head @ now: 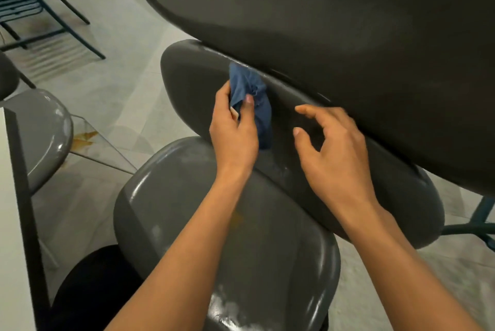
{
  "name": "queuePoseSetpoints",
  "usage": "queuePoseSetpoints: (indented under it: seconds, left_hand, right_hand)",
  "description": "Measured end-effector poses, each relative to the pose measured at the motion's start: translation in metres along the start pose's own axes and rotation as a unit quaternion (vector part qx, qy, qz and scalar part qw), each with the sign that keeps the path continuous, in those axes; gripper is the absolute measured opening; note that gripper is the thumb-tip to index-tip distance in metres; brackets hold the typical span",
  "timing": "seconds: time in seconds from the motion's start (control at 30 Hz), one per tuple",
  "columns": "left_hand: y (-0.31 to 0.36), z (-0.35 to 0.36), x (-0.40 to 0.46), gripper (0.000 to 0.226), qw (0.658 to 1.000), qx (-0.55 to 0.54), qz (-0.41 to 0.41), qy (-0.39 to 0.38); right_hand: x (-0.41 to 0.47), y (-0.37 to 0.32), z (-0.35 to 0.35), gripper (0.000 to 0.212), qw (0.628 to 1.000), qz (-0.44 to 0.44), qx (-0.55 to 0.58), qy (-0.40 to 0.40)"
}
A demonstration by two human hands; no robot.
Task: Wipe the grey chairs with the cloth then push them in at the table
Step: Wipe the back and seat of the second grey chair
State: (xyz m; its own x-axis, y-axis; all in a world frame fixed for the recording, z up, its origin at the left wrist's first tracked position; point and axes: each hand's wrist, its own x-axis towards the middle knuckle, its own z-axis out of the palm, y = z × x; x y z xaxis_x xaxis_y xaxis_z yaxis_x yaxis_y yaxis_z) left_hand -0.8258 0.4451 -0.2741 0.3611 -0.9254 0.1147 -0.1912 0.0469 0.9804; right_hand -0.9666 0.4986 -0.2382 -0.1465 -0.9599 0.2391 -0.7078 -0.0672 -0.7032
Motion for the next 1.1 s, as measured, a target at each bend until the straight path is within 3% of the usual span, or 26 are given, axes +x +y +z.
queuePoseSetpoints:
  seconds: [0.2,0.33,0.5,0.57,0.67,0.73,0.87,1.0,1.1]
  left_hand:
    - [-0.051,0.05,-0.011,0.067,0.968,0.198,0.156,-0.02]
    - [-0.081,0.051,-0.007,0.063,0.907,0.304,0.291,-0.004]
    - [-0.088,0.03,0.045,0.054,0.862,0.339,0.378,0.021]
    - [-0.092,0.017,0.066,0.058,0.87,0.353,0.34,0.057]
    - [-0.092,-0.001,0.108,0.064,0.922,0.321,0.156,0.152]
    - [-0.086,-0.01,0.13,0.068,0.936,0.299,0.088,0.165]
    - [-0.078,-0.008,0.124,0.067,0.942,0.267,0.144,0.144]
    - [-0.081,0.001,0.091,0.066,0.943,0.258,0.202,0.054]
    - [-0.091,-0.005,0.103,0.068,0.936,0.284,0.201,0.054]
  right_hand:
    - [0.005,0.022,0.029,0.028,0.988,-0.107,-0.104,0.039]
    - [0.003,0.033,0.041,0.037,0.978,-0.129,-0.156,0.051]
    - [0.003,0.035,0.052,0.057,0.967,-0.118,-0.214,0.064]
    - [0.004,0.037,0.054,0.062,0.963,-0.11,-0.234,0.072]
    - [0.004,0.04,0.06,0.066,0.956,-0.106,-0.26,0.084]
    - [0.004,0.042,0.063,0.067,0.951,-0.101,-0.277,0.09]
    - [0.007,0.045,0.068,0.074,0.94,-0.09,-0.316,0.09]
    - [0.011,0.042,0.074,0.08,0.927,-0.072,-0.353,0.104]
    - [0.011,0.041,0.079,0.081,0.931,-0.062,-0.345,0.107]
